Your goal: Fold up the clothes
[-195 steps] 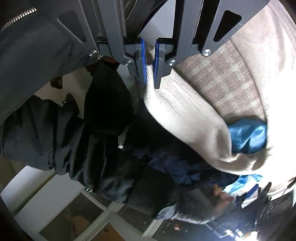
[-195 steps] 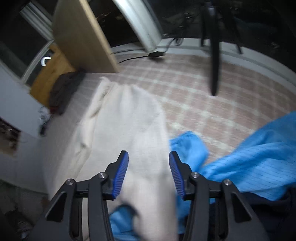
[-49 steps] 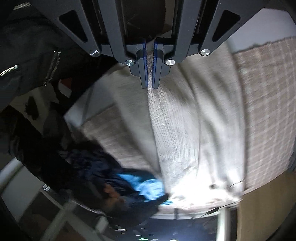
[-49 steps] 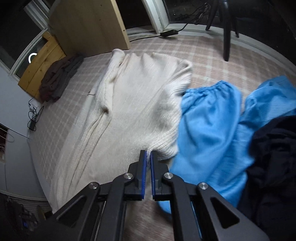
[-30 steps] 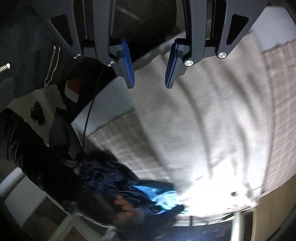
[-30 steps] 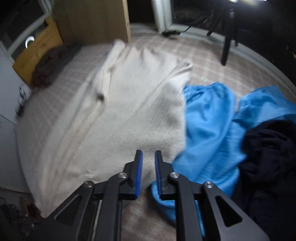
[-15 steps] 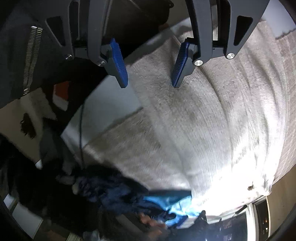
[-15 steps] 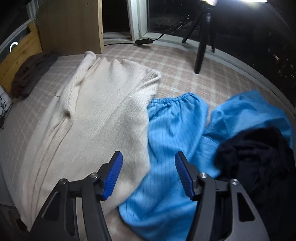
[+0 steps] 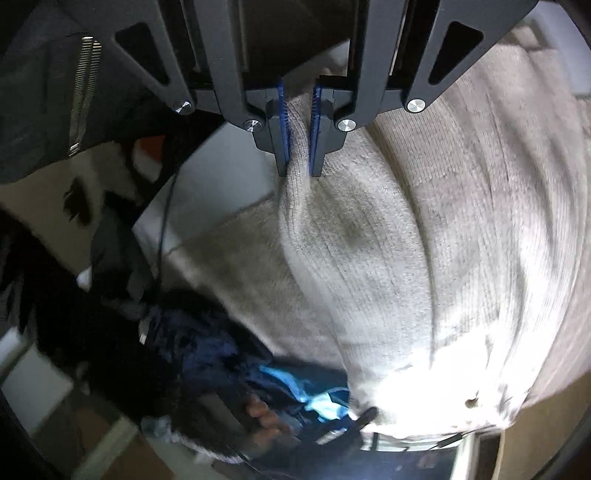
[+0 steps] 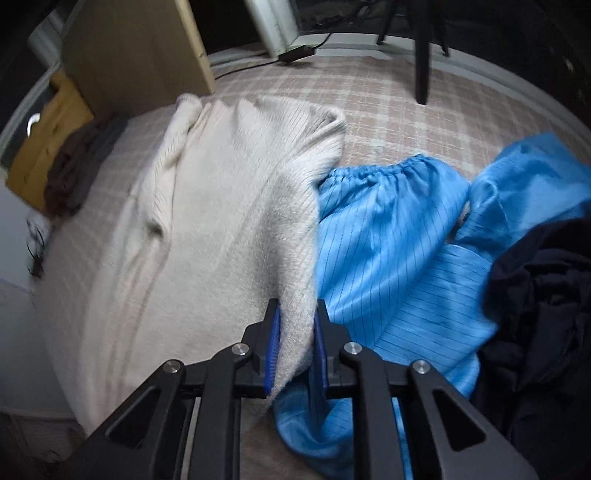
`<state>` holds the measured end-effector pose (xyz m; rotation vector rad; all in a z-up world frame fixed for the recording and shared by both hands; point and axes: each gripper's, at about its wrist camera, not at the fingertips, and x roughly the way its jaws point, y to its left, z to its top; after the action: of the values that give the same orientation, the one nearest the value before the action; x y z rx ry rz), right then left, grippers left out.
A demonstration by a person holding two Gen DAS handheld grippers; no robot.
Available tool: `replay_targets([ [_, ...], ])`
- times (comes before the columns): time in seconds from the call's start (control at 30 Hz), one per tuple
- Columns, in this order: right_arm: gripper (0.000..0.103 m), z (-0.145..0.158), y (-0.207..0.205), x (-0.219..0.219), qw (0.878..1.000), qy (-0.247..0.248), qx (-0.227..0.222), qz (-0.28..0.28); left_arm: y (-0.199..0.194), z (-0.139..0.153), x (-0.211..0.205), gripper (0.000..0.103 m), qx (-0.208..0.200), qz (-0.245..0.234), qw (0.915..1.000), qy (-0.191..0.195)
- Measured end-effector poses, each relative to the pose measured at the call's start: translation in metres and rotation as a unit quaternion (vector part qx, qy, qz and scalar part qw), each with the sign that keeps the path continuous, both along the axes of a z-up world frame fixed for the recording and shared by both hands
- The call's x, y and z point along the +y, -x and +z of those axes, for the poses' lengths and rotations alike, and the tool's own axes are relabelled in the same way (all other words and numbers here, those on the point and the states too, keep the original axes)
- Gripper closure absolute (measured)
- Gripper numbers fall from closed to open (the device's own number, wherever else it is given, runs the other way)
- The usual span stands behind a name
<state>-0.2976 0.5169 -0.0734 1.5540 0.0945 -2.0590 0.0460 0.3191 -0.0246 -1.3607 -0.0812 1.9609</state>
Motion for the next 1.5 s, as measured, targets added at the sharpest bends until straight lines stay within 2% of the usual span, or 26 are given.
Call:
replay_targets([
  [0.07,0.087,0.01,0.001,-0.006,1.0,-0.006,0.001,-0.007,0.002,0.004,-0.014,0.094,-0.016,0.027,0.9983,-0.049],
  [0.13,0.087,0.02,0.0,-0.018,1.0,-0.021,0.011,-0.007,0.003,0.007,-0.037,0.094,-0.031,0.061,0.993,-0.096],
  [0.23,0.087,0.03,0.0,-0.054,0.997,-0.066,0.045,0.021,0.003,0.005,-0.066,0.094,-0.045,0.108,0.9839,-0.135],
  [0.37,0.088,0.037,0.001,-0.105,0.99,-0.103,0.074,0.059,-0.003,-0.003,-0.095,0.094,-0.059,0.159,0.9723,-0.161],
  [0.43,0.088,0.033,0.003,-0.128,0.99,-0.1,0.068,0.073,-0.004,-0.011,-0.1,0.094,-0.069,0.172,0.9689,-0.165],
  [0.6,0.088,0.009,-0.004,-0.177,0.983,-0.127,0.062,0.117,-0.007,-0.024,-0.106,0.094,-0.074,0.191,0.9676,-0.147],
  [0.7,0.088,-0.004,-0.003,-0.177,0.984,-0.132,0.047,0.11,-0.003,-0.029,-0.109,0.094,-0.085,0.197,0.9678,-0.132],
  [0.83,0.085,-0.002,-0.002,-0.177,0.986,-0.116,0.034,0.117,-0.002,-0.031,-0.104,0.093,-0.092,0.183,0.9717,-0.118],
  [0.9,0.079,0.009,0.0,-0.167,0.989,-0.08,0.014,0.12,-0.003,-0.026,-0.104,0.091,-0.094,0.177,0.974,-0.105],
  [0.97,0.074,0.035,0.005,-0.139,0.995,0.001,0.001,0.102,-0.005,-0.02,-0.105,0.087,-0.1,0.174,0.9751,-0.094],
  [1.0,0.07,0.049,0.009,-0.122,0.996,0.035,0.007,0.086,-0.007,-0.015,-0.109,0.085,-0.102,0.175,0.9749,-0.093],
  [1.03,0.062,0.062,0.013,-0.102,0.995,0.068,0.013,0.071,-0.01,-0.01,-0.113,0.082,-0.101,0.175,0.975,-0.091],
  [1.1,0.06,0.08,0.022,-0.066,0.993,0.104,0.033,0.036,-0.017,0.006,-0.125,0.08,-0.086,0.177,0.9768,-0.085],
  [1.17,0.061,0.081,0.031,-0.05,0.995,0.078,0.057,0.01,-0.02,0.02,-0.131,0.08,-0.072,0.173,0.9792,-0.076],
  [1.23,0.066,0.067,0.038,-0.049,0.997,0.038,0.063,0.007,-0.015,0.03,-0.125,0.08,-0.058,0.16,0.9836,-0.06],
  [1.3,0.066,0.051,0.047,-0.049,0.998,0.015,0.062,-0.004,-0.001,0.039,-0.111,0.08,-0.043,0.14,0.9881,-0.045],
  [1.4,0.066,0.031,0.065,-0.048,0.998,0.003,0.052,-0.029,0.032,0.05,-0.09,0.08,-0.023,0.117,0.9922,-0.036],
  [1.5,0.066,0.017,0.081,-0.05,0.998,0.002,0.043,-0.036,0.088,0.062,-0.07,0.073,0.02,0.093,0.9954,-0.006],
])
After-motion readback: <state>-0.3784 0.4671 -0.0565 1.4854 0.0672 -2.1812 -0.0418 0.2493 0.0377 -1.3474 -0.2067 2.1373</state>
